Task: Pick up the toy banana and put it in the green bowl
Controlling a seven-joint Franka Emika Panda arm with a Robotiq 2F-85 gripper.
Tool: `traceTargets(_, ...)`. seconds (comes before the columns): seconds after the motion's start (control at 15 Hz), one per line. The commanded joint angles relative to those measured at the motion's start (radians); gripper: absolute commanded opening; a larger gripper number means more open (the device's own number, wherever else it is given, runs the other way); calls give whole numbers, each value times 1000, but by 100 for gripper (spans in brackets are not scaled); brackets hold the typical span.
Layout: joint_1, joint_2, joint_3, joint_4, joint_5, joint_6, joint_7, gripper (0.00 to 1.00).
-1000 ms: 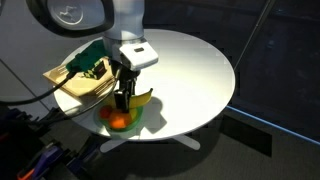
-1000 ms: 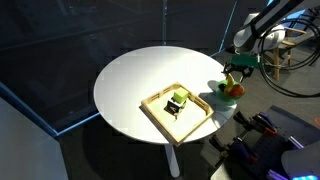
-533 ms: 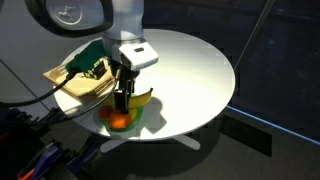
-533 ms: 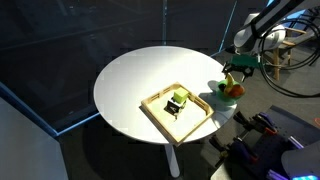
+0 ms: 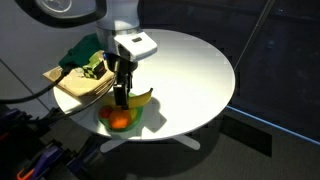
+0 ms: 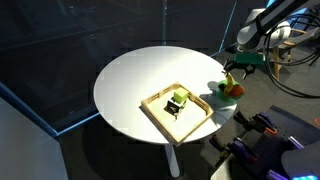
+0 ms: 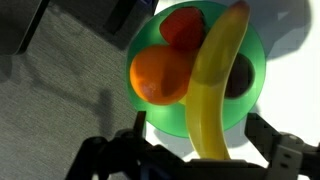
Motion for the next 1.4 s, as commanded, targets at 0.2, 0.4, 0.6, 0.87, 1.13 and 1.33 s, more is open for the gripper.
traceTargets(0.2,-3,-132,26,-53,-59,-25,-88,100)
traceTargets(0.4,-4,-164,52,-47,-44,-57,-142,100)
traceTargets(0.6,-1,-192,76,-39,-52,-91,-178,100)
traceTargets(0.87,8,-222,108,-33,-88,-132,-203,100)
traceTargets(1.13,17,-259,141,-33,-133,-165,-207,100)
traceTargets(1.33,25,-284,165,-38,-154,-179,-209,100)
